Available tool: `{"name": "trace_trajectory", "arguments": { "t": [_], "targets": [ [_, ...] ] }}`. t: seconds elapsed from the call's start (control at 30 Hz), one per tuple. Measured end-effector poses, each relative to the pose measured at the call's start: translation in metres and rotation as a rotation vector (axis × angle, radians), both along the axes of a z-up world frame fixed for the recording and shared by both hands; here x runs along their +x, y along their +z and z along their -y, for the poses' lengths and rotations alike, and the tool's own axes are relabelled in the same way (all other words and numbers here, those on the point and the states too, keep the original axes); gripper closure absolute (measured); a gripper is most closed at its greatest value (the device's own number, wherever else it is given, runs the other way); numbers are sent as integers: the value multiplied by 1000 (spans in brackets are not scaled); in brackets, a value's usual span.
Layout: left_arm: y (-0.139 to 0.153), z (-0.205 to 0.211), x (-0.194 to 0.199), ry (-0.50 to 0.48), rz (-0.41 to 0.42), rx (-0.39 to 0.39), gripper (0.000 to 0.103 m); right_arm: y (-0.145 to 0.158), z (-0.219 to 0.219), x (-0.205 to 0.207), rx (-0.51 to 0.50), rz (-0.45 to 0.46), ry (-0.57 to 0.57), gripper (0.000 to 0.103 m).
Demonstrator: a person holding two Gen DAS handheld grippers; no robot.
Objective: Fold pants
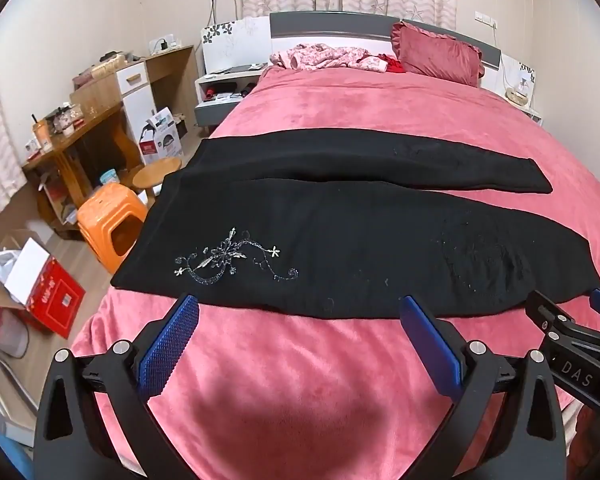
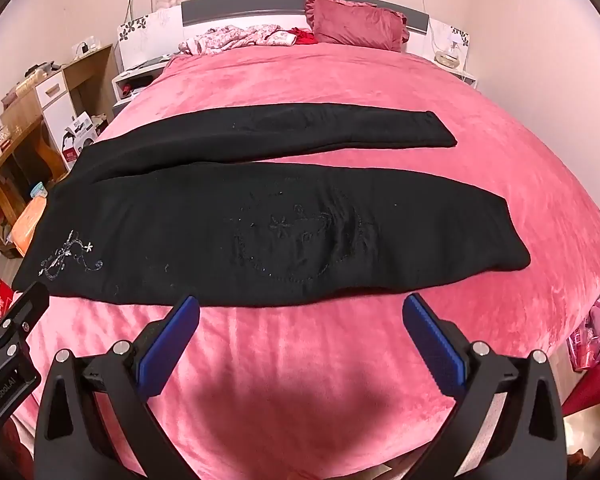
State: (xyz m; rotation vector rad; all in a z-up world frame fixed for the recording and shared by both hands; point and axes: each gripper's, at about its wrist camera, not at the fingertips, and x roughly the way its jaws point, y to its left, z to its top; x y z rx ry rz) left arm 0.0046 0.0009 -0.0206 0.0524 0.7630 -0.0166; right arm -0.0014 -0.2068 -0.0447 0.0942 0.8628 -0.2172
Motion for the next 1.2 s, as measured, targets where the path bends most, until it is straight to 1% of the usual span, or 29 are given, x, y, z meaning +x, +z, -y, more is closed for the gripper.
{"name": "trace_trajectory", "arguments": {
  "t": [0.13,0.37,1.2],
  "targets": [
    [-3,0,0,1,0,1,3,-1,-1,1,1,-1,0,2],
    [-1,-6,0,2,-12,0,3,-3,0,1,4,-4,4,2],
    [1,-4,0,6,-31,2,3,-9,-1,1,-1,-18,7,2]
  ]
}}
